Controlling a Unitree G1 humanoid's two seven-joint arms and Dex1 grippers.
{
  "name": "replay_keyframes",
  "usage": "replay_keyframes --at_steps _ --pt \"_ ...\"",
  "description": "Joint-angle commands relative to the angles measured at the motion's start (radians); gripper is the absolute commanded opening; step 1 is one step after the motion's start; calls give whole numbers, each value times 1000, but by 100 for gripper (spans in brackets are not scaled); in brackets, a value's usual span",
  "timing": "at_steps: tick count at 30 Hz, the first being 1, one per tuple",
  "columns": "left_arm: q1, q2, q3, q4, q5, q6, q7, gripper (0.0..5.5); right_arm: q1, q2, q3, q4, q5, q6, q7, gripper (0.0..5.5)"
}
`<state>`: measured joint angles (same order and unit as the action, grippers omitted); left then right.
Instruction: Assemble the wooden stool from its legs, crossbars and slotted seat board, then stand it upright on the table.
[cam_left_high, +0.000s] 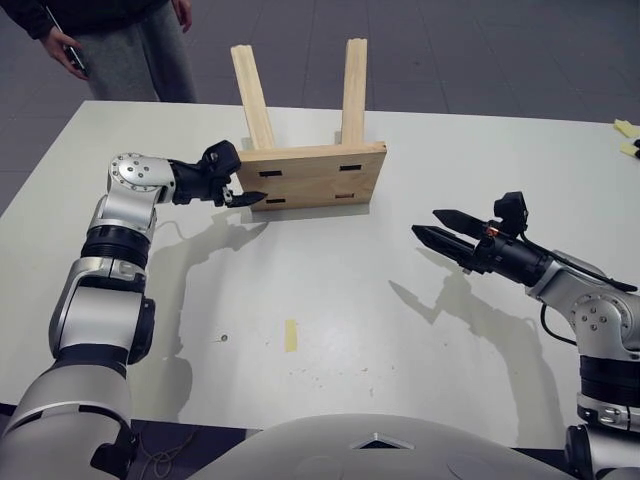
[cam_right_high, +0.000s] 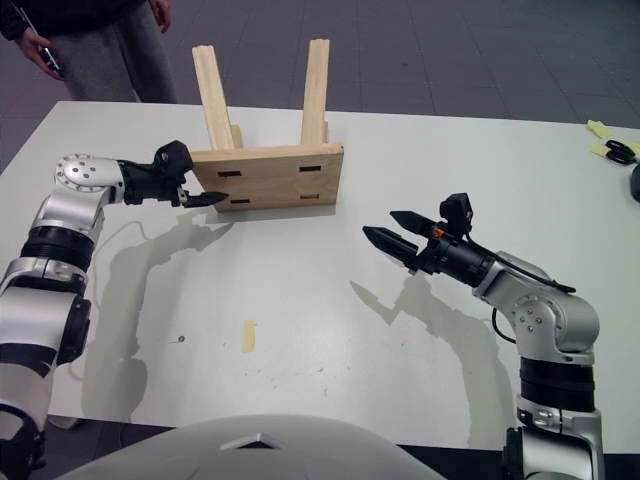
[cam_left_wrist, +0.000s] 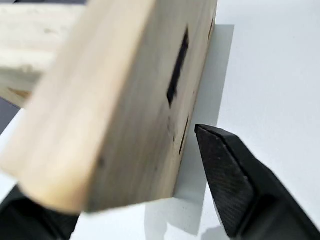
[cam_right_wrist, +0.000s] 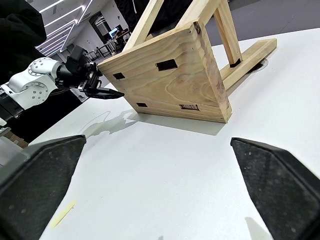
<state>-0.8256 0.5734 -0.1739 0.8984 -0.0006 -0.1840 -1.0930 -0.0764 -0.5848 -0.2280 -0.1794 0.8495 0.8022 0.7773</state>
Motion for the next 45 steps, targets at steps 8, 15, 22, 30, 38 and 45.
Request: replay_keyframes --at_steps 8,15,22,30,38,45 --pt "253 -36 26 -516 -134 204 -56 160 -25 -17 -5 19 -12 1 7 540" --pt "416 36 33 -915 -337 569 -134 135 -55 -110 -5 91 -17 -1 158 540" --pt "381 180 72 -878 -467 830 -257 135 -96 -244 50 206 -105 -57 368 540" --pt "380 236 2 -916 -497 867 -337 135 -232 -186 210 273 -207 -134 474 540" --pt "340 228 0 -935 -543 900 -323 136 -238 -137 268 296 -223 -119 523 493" --pt "312 211 18 -905 -588 967 -303 136 -220 -127 204 247 -113 11 534 387"
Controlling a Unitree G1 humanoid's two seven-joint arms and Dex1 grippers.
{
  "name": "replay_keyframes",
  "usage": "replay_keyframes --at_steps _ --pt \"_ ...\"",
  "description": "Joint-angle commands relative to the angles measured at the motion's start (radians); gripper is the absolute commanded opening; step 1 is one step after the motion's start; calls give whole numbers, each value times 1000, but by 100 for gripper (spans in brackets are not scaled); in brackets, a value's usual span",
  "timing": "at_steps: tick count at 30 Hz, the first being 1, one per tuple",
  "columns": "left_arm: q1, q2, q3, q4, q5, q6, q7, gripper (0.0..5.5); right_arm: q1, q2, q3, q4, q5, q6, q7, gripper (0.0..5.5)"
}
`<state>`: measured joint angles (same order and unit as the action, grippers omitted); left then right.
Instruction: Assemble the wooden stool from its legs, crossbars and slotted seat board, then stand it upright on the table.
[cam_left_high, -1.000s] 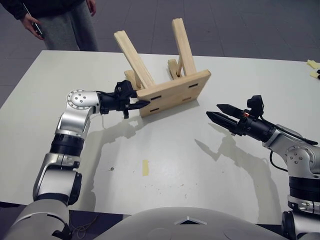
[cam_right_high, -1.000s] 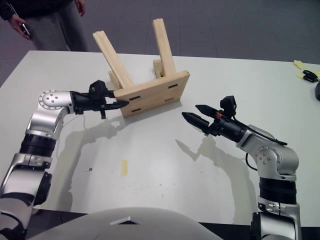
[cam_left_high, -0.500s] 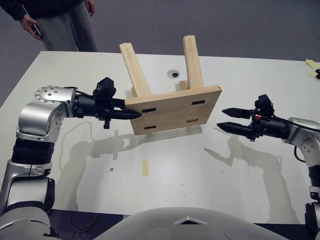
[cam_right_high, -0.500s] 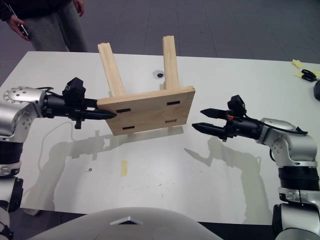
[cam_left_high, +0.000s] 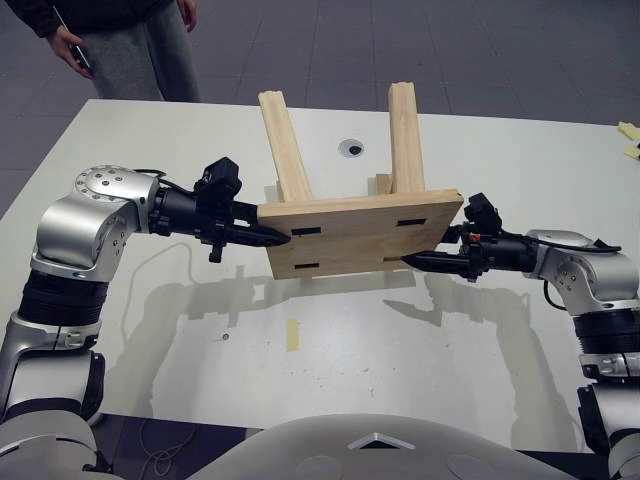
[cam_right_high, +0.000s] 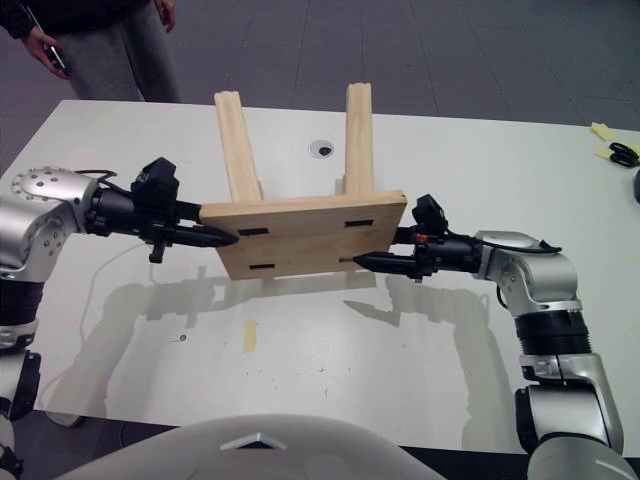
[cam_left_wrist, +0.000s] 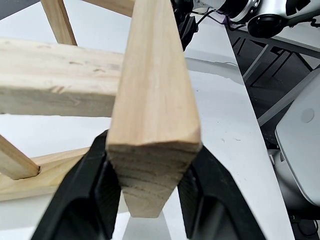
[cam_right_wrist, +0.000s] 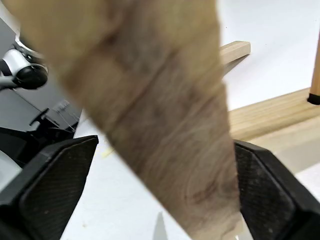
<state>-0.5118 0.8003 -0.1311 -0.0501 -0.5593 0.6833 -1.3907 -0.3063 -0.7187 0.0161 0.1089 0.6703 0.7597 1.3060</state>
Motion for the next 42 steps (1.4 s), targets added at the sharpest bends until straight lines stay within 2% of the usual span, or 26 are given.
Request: replay_keyframes --at_steps 1,5,9,15,20,25,27,28,29,33,36,38,42 --pt "-11 -18 -16 54 -45 125 0 136 12 10 -55 -50 82 72 -1 372" --pt "-82 -48 52 151 -133 291 58 136 23 23 -116 -108 171 176 -46 305" --pt "-142 -104 144 217 -190 413 175 136 37 79 -231 -196 349 344 -190 262" --pt "-228 -274 361 280 -268 529 490 136 81 196 -381 -283 644 473 -524 226" --pt "-253 -398 544 306 -296 540 774 136 -32 292 -418 -285 973 300 -993 214" --pt "-287 -461 727 379 -340 480 1061 136 -113 349 -421 -302 1021 135 -1329 209" --pt "-304 -482 784 411 -353 436 1192 136 -115 375 -425 -309 1010 89 -1412 209" --pt "-309 -490 805 425 -367 412 1238 172 -111 387 -428 -315 1003 71 -1443 206" --pt "-312 -499 824 428 -377 387 1279 187 -106 394 -430 -321 1003 58 -1454 239" --pt "-328 -553 899 388 -467 273 1379 268 -71 425 -446 -358 1028 6 -1472 306" --pt "-275 -591 875 290 -468 231 1391 312 -22 440 -444 -394 1008 -25 -1471 348" --pt "-212 -597 822 221 -378 145 1403 356 10 419 -451 -389 933 -51 -1434 390" --pt "-93 -541 691 173 -66 -138 1435 421 51 346 -458 -317 606 -198 -1341 454"
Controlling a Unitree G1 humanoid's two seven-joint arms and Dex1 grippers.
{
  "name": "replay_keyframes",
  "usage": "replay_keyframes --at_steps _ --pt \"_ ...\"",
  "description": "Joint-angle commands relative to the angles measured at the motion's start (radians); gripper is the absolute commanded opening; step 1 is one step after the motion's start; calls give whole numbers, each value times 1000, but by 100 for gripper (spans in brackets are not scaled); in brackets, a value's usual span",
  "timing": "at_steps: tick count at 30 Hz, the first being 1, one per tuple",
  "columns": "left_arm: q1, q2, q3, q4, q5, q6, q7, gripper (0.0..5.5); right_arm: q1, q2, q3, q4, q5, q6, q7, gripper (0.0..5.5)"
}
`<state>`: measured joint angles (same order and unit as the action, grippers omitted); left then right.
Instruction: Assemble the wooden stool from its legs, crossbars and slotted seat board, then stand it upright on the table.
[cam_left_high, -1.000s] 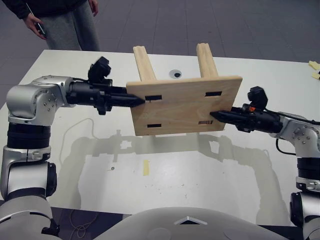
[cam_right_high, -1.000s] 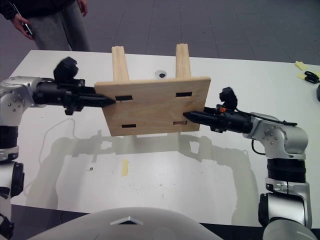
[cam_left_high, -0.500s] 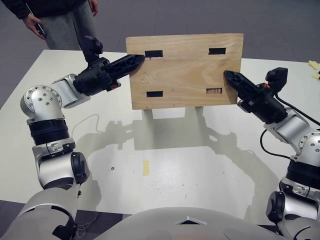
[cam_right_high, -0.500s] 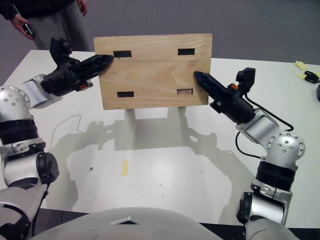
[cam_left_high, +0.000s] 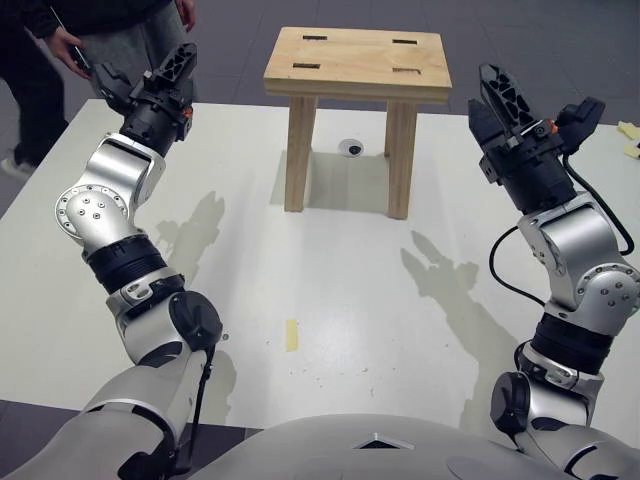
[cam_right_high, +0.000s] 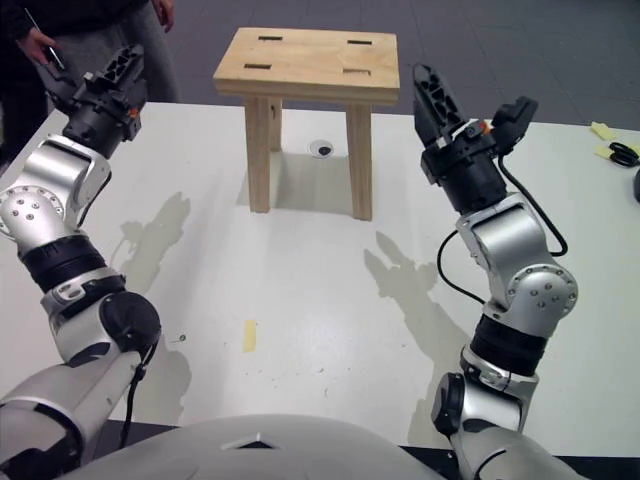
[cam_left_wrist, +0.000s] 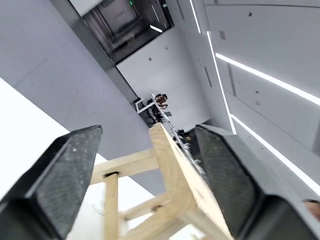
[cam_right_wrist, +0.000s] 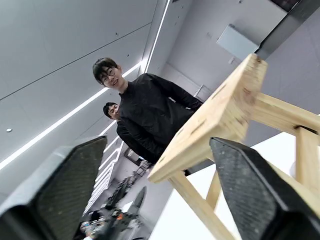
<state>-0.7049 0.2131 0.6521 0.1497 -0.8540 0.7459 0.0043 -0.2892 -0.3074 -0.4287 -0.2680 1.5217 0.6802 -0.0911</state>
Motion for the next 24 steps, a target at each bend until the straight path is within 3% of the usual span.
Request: replay_keyframes --at_steps 1,5,8,14,24 --pt "123 61 -132 -19 309 -267 47 439 37 -73 5 85 -334 -158 64 471" --pt "189 39 -282 -39 528 -438 64 499 70 -140 166 199 -781 -338 93 528" --pt "226 -9 -357 -41 588 -483 50 539 72 -124 225 278 -987 -483 95 540" --pt "227 0 -432 21 629 -527 -37 539 152 -14 228 329 -1191 -703 59 540" --pt "113 31 -489 167 662 -550 -165 539 286 160 231 281 -1329 -824 -35 540"
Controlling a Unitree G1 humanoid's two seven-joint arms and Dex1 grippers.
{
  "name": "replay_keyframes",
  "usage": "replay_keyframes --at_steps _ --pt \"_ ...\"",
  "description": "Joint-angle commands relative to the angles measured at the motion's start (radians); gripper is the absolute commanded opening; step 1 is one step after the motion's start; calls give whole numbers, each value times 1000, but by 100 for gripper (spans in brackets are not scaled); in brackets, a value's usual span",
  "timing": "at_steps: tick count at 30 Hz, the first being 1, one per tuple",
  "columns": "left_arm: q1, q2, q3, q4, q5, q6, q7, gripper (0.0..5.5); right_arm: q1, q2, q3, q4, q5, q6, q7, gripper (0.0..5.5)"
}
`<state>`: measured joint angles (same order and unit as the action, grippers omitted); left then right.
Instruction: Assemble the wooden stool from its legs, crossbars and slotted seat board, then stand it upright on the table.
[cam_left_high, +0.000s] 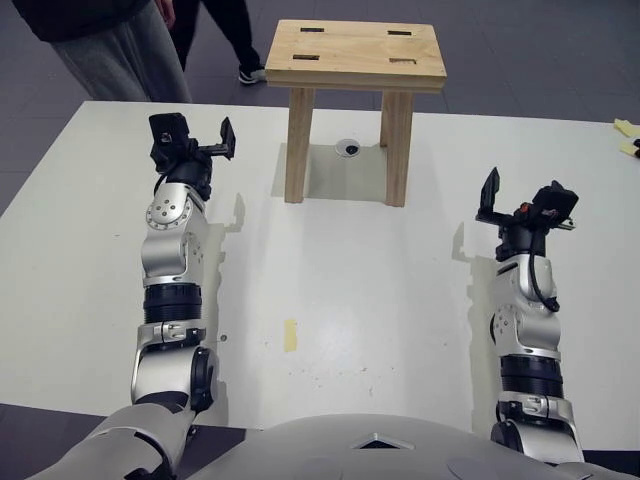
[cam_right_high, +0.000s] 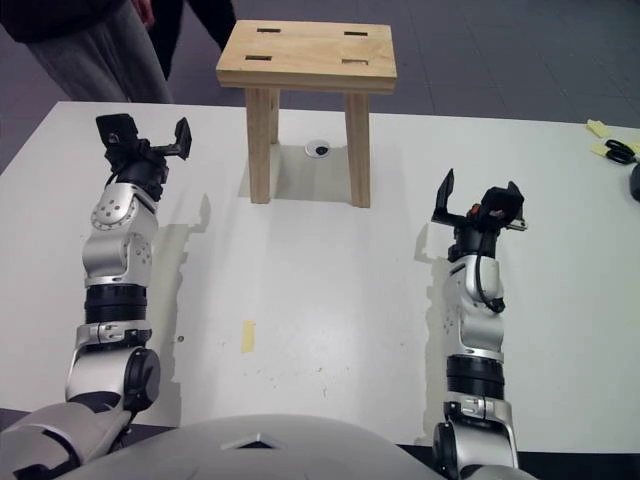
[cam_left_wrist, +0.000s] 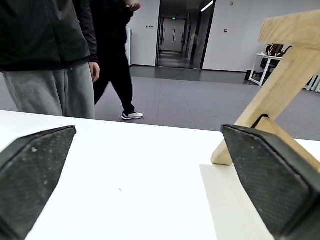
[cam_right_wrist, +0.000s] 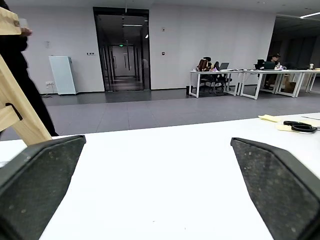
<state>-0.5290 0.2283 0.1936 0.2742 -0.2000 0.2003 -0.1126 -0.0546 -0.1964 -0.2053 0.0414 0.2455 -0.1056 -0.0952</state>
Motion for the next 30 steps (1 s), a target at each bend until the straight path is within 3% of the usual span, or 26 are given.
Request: replay_keyframes --at_steps 1,6,16,30 --pt "-73 19 -30 54 9 -2 -56 539 57 61 12 -30 -74 -49 -42 540" --pt "-61 63 -3 90 24 -21 -59 539 6 94 20 -3 -123 -47 -67 540" --pt "-94 7 -57 92 31 -26 -73 539 20 138 10 -14 -157 -47 -90 540" --pt "-86 -31 -107 54 62 -32 -63 539 15 86 -29 -58 -176 5 -52 540"
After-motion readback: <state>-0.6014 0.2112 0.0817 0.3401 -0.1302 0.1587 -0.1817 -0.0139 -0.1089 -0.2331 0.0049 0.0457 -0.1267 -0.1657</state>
